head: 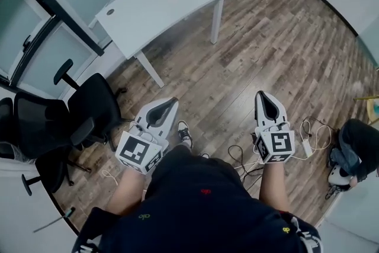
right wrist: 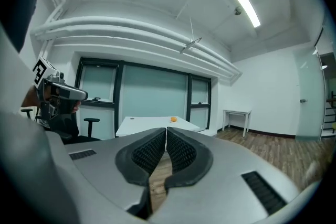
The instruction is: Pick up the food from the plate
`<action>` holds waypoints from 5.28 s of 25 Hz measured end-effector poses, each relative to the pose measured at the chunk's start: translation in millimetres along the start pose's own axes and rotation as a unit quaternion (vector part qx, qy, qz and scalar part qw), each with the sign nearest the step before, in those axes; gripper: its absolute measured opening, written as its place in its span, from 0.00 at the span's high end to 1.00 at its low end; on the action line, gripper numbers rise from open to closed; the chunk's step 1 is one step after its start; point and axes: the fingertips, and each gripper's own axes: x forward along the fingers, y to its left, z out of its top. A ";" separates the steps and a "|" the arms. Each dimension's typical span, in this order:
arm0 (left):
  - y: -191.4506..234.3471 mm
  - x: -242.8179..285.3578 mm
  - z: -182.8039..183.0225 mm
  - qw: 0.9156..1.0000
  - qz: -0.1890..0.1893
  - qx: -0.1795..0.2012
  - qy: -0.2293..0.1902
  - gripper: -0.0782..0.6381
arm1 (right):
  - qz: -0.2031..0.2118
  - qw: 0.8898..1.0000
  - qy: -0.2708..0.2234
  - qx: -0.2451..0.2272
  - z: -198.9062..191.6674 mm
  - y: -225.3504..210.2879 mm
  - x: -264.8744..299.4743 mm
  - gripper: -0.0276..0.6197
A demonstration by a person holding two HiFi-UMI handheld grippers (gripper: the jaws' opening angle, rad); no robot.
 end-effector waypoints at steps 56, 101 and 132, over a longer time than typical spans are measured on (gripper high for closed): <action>427.0 375.7 51.0 0.988 0.145 -0.061 -0.001 0.85 | 0.126 0.992 -0.016 -0.017 87.1 -185.6 593.0 0.92; 696.7 495.4 25.3 0.955 0.265 -0.130 0.004 0.85 | 0.304 0.948 0.049 -0.080 88.0 -120.0 972.4 0.91; 696.6 544.0 23.2 0.903 0.399 -0.145 0.060 0.85 | 0.402 0.845 0.278 -0.216 -139.1 -84.2 1153.8 0.41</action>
